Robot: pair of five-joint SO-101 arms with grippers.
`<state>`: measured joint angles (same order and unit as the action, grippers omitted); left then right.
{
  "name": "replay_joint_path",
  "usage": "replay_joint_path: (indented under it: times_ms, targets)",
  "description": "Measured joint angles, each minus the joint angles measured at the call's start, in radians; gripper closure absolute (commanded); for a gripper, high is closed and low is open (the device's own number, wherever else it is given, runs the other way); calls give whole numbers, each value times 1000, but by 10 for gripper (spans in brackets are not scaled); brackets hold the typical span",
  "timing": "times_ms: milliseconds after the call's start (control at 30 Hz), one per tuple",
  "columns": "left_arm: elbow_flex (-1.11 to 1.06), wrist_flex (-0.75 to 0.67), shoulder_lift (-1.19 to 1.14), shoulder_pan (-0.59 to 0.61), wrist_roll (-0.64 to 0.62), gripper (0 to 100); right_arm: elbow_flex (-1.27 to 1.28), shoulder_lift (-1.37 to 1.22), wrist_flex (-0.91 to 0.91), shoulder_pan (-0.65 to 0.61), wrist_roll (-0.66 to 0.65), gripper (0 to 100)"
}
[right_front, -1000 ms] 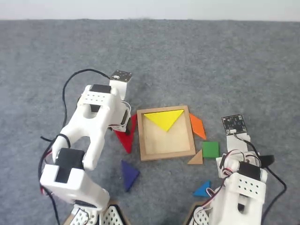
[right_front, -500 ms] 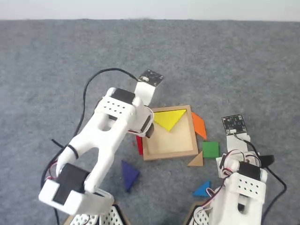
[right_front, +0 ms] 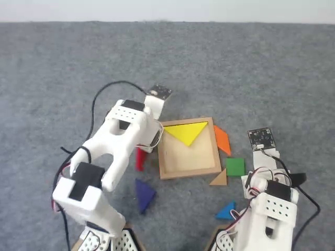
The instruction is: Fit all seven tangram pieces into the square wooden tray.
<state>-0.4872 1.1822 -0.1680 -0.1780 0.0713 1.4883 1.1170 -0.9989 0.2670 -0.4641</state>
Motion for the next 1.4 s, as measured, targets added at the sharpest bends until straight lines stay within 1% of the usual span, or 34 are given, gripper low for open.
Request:
replay_joint_path:
  times_ms: [200, 367, 467, 567, 733, 800, 933, 1167, 1400]
  targets:
    - [2, 3, 35, 11, 11, 990, 0, 0, 11, 0, 0, 465]
    - [12, 74, 169, 9, 11, 991, 0, 0, 15, 0, 0, 465]
    - [46, 121, 222, -18, 11, 991, 0, 0, 15, 0, 0, 465]
    - [55, 126, 229, -68, -2, 991, 0, 0, 15, 0, 0, 465]
    - [97, 126, 160, -172, -204, 991, 0, 0, 15, 12, -2, 465]
    - [126, 126, 121, -212, -267, 991, 0, 0, 15, 25, 0, 465]
    - [189, 124, 63, -249, -321, 991, 0, 0, 15, 25, 0, 465]
    - [232, 81, -18, -255, -413, 991, 0, 0, 15, 23, 0, 465]
    - [235, 77, -106, -236, -485, 990, 0, 0, 15, 23, 0, 465]
